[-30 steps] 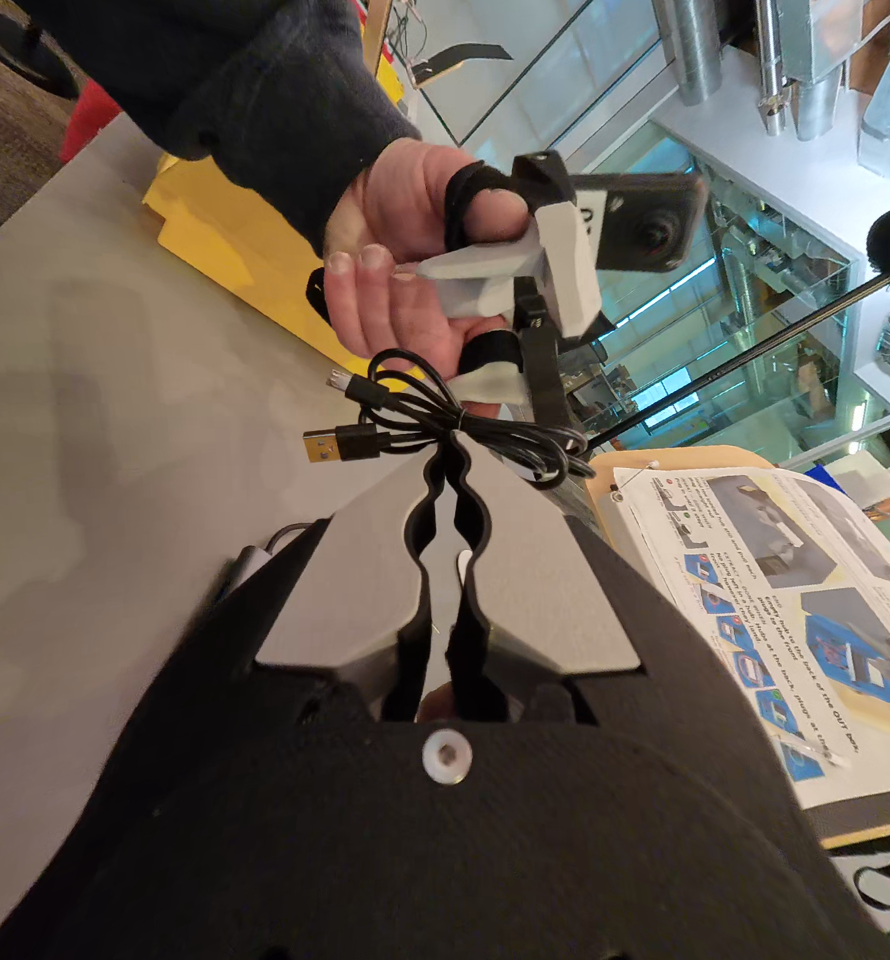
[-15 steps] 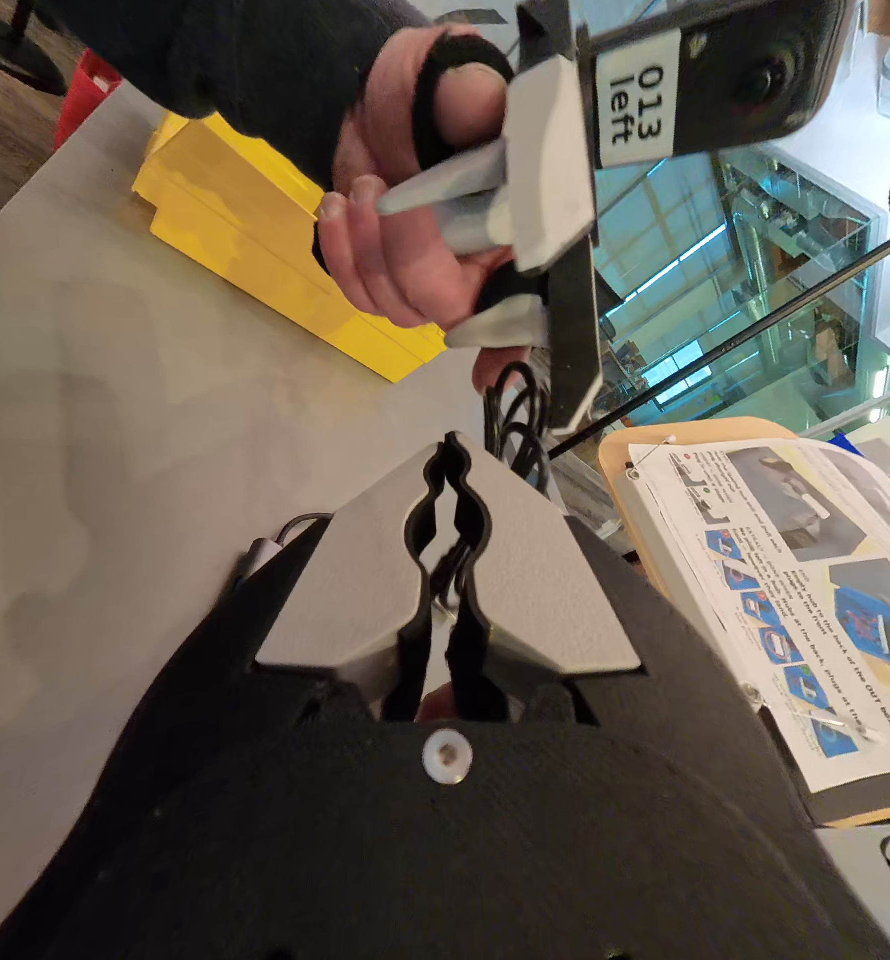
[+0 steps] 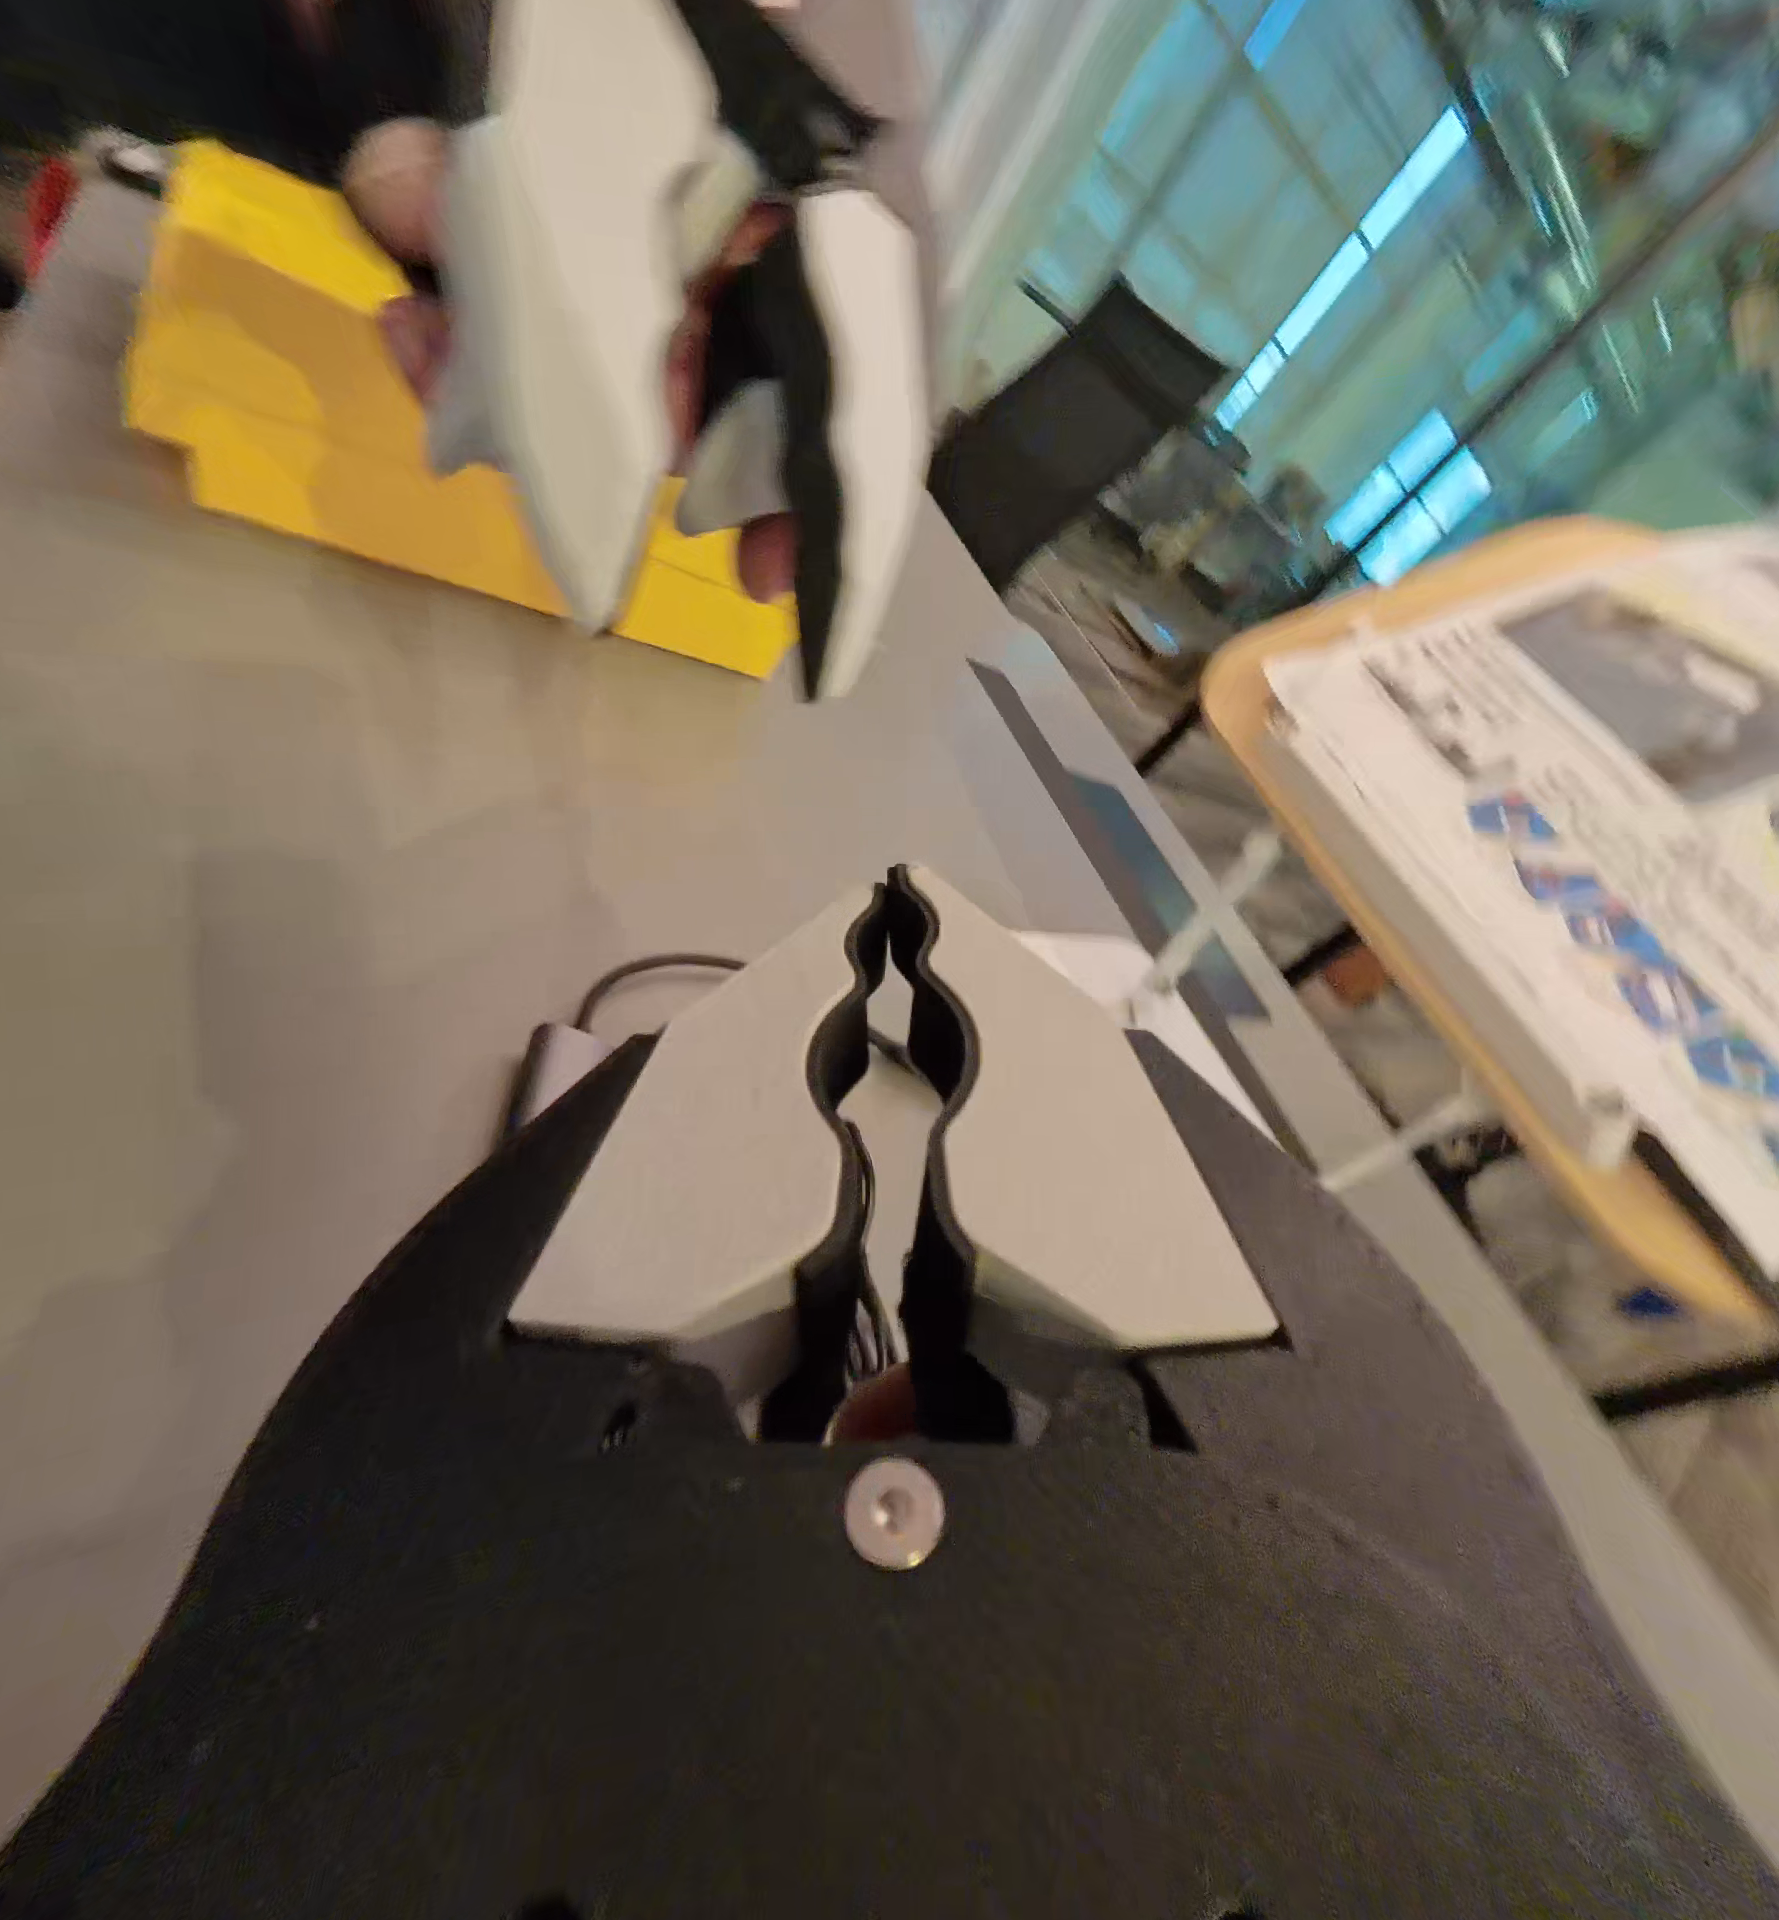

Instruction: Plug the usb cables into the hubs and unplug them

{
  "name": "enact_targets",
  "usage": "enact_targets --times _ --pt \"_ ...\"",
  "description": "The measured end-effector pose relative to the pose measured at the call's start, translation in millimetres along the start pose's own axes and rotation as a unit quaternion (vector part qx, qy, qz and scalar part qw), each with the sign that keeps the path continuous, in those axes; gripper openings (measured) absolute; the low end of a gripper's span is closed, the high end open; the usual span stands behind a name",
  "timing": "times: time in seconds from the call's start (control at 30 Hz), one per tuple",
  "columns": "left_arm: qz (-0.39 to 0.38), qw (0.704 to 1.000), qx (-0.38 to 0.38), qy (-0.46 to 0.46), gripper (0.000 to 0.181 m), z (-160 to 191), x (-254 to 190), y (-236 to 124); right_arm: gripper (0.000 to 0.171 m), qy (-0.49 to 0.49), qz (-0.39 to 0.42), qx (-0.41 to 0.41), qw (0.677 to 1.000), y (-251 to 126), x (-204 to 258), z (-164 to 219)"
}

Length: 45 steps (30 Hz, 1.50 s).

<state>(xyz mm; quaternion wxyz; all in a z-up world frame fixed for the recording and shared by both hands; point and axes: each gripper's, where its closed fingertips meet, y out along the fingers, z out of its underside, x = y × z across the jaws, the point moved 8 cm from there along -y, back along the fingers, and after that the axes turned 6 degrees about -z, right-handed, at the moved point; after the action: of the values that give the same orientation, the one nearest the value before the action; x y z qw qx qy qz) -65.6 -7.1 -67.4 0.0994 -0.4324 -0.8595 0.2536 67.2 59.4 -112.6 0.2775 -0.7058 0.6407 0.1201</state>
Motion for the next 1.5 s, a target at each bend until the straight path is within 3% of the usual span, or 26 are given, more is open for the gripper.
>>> enact_targets --times 0.03,0.27,0.53,0.7,0.8,0.97,1.13,1.3,1.5 --pt "-0.018 1.0 0.018 0.009 0.039 5.5 3.1 5.1 0.0 0.032 0.018 0.008 0.999 -4.8 -5.0 4.9" --pt "-0.133 0.977 0.142 0.087 0.044 52.6 42.7 74.4 0.0 0.196 0.094 0.038 0.975 -38.4 -22.3 40.8" --pt "-0.167 0.947 0.229 0.153 0.035 82.4 76.2 138.1 0.002 0.252 0.043 0.058 0.965 -32.3 -7.8 62.9" --pt "-0.172 0.956 0.194 0.135 0.008 81.6 76.6 147.5 0.008 0.275 0.024 0.078 0.958 -28.4 -3.1 73.4" --pt "-0.188 0.963 0.171 0.094 0.007 76.5 73.0 141.8 0.012 0.27 0.028 0.076 0.959 -27.3 -0.9 74.9" --pt "-0.184 0.979 0.07 -0.048 0.007 51.7 59.6 116.7 0.011 0.234 0.051 0.038 0.97 -24.2 0.0 63.4" --pt "-0.184 0.97 -0.013 -0.159 0.006 31.3 44.3 97.3 0.009 0.127 0.146 0.042 0.98 -18.5 -2.7 49.1" --pt "-0.176 0.966 -0.029 -0.186 0.006 24.3 33.3 93.7 0.0 0.065 0.173 0.052 0.981 -10.2 -1.3 41.5" --pt "-0.178 0.958 -0.053 -0.216 0.006 21.7 29.2 91.5 0.005 0.042 0.191 0.06 0.979 -12.4 -3.0 39.9"
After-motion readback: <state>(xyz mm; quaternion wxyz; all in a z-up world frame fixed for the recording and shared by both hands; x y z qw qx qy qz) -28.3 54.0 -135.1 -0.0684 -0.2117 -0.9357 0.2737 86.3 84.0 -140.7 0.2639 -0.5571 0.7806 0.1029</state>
